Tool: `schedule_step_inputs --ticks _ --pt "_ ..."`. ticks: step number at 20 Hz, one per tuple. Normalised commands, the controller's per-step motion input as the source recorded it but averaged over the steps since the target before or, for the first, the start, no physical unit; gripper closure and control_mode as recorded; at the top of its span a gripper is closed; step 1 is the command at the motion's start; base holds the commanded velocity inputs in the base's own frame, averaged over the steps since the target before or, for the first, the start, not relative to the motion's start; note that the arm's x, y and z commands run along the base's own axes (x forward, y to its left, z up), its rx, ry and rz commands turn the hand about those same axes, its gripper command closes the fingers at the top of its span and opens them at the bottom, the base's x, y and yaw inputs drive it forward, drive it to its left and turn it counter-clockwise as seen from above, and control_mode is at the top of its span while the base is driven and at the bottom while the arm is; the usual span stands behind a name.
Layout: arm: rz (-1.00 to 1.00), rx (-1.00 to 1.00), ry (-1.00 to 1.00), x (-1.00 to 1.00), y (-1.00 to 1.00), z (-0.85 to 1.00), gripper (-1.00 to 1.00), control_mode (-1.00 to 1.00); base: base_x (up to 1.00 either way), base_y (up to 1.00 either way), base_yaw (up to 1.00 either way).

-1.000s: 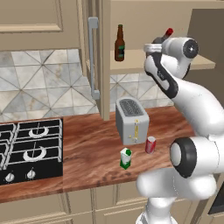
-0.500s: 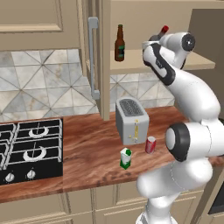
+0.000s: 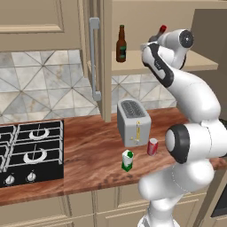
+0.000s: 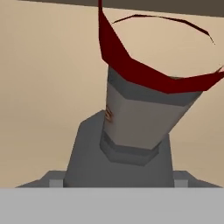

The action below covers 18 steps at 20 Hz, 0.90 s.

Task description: Sort all alcoholic drinks to one cabinet, and non-alcoholic drinks to the other.

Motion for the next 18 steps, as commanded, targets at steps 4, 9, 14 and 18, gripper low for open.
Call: schedule_step_inputs --ticks 4,9,14,18 --pt "0.0 -0.04 0.0 0.21 0.21 -0.27 1.0 -1.0 0.0 0.0 0.0" --pt "0.0 -0.01 0.0 0.4 0.05 -0.11 -1.0 -1.0 0.0 0.0 0.0" --pt "0.0 0.0 0.01 0.45 0.0 -0.01 -1.0 -1.0 0.0 0.0 0.0" --pt "0.0 0.0 0.0 0.18 0.0 0.0 -1.0 -1.0 0.0 0.0 0.0"
